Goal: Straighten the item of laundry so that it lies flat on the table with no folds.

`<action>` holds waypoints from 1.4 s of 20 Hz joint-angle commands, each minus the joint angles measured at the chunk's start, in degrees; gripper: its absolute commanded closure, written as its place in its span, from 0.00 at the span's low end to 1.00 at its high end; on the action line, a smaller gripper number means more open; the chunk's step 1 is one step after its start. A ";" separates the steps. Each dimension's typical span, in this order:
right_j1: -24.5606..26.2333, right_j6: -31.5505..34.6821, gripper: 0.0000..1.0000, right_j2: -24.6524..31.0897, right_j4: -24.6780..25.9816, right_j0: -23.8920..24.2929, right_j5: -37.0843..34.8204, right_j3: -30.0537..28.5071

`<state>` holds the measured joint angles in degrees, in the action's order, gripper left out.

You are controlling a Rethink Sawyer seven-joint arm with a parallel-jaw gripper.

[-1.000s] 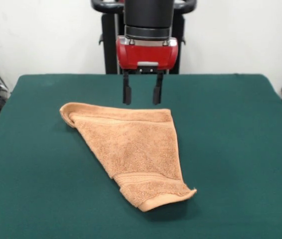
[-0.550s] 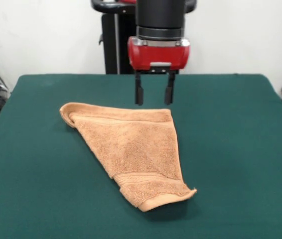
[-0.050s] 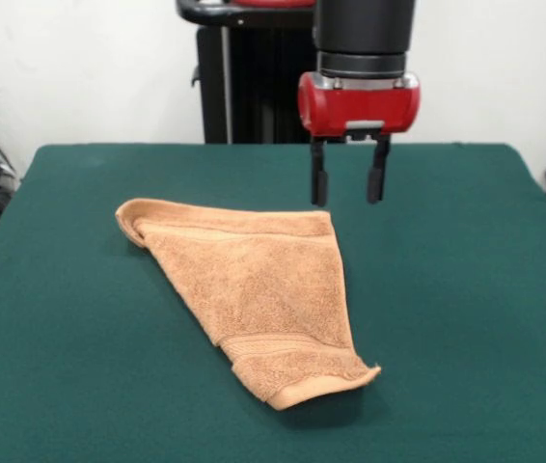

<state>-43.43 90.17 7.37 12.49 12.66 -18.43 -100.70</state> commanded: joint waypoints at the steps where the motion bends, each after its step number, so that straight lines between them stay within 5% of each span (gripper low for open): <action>1: 3.02 1.95 0.00 4.54 -0.52 -1.40 -9.33 5.78; 20: 3.75 2.56 0.00 5.52 -2.11 -1.97 -18.25 13.88; 28: 8.16 4.31 0.00 3.98 -1.47 -4.62 -21.51 20.04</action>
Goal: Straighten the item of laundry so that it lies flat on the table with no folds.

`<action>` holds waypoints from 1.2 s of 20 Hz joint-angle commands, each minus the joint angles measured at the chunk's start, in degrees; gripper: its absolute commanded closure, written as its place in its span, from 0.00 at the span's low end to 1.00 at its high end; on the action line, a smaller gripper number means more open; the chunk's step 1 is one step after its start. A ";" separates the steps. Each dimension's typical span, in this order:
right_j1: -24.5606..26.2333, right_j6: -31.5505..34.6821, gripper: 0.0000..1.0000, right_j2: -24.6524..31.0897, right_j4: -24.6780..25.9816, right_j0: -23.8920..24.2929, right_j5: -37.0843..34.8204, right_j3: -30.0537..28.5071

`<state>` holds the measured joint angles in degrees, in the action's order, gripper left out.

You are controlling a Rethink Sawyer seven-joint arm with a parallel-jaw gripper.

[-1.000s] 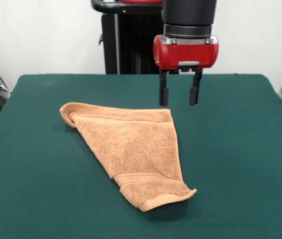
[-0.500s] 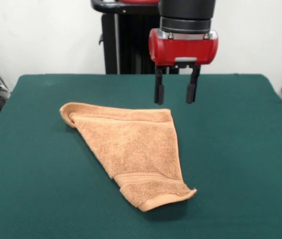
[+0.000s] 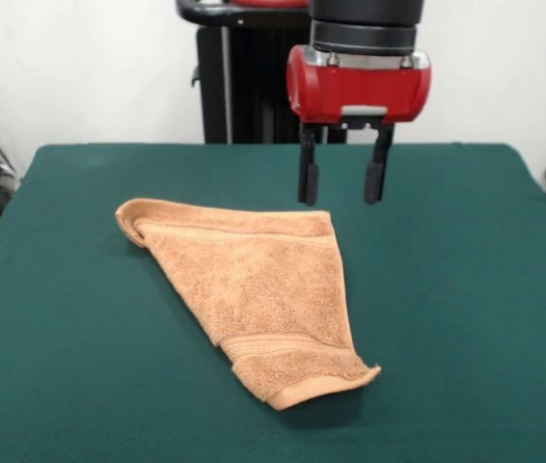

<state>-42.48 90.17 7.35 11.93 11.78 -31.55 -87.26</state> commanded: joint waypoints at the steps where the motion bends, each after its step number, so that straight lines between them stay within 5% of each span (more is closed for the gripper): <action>1: 7.71 5.01 0.00 3.73 -1.08 -4.22 -8.60 7.47; 10: 12.79 9.49 0.00 0.00 -0.38 -9.27 -9.51 11.98; 24: 12.55 5.11 0.00 2.68 -3.39 -6.93 -11.88 10.72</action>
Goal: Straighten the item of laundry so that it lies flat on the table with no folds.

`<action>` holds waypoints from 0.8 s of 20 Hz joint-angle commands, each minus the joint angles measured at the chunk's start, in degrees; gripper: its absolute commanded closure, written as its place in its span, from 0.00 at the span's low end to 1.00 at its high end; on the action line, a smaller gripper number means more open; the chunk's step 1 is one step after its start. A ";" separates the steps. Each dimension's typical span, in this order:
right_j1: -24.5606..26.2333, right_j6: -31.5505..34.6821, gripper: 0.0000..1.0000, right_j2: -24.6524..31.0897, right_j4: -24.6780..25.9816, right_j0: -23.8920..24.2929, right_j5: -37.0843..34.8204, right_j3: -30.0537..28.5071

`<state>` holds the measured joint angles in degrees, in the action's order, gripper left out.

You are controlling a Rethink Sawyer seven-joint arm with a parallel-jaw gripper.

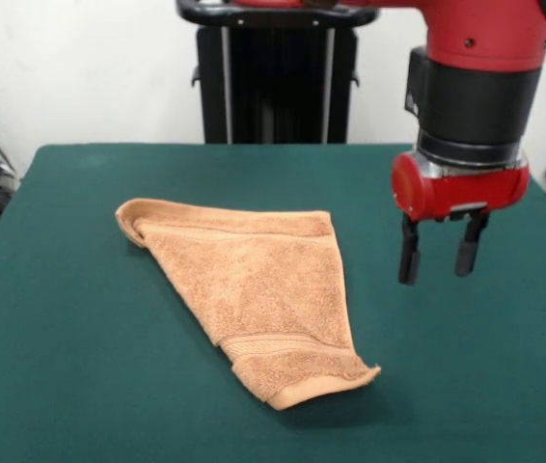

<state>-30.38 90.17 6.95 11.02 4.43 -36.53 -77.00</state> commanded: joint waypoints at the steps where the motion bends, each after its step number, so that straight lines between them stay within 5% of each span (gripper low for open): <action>1: 0.62 4.70 0.00 3.22 -2.52 0.63 -7.20 0.84; 16: 4.53 1.81 0.00 3.90 -0.70 2.74 -8.59 6.56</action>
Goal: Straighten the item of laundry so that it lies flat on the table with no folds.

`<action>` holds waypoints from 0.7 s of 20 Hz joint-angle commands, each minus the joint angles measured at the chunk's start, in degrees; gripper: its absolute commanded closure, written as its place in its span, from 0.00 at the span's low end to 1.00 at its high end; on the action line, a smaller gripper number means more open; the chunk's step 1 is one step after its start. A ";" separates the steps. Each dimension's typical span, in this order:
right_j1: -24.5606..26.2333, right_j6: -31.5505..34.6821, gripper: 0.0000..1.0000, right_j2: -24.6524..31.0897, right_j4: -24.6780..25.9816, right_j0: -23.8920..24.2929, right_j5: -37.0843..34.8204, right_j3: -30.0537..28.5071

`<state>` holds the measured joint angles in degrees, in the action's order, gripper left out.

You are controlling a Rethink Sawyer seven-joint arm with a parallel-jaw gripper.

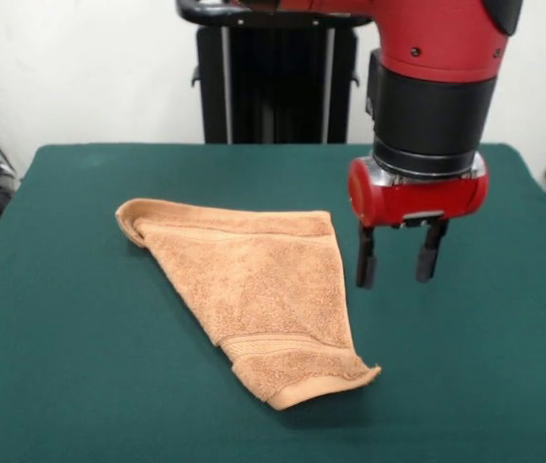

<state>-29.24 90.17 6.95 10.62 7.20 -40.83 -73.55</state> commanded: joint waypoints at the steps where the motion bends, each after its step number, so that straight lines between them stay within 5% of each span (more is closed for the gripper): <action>1: 3.87 2.38 0.00 3.78 -0.22 -0.34 -3.58 3.32; 14: 14.98 8.63 0.00 1.63 -1.79 -5.44 -11.32 21.87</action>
<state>-20.62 90.17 6.93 10.51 4.94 -43.38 -62.05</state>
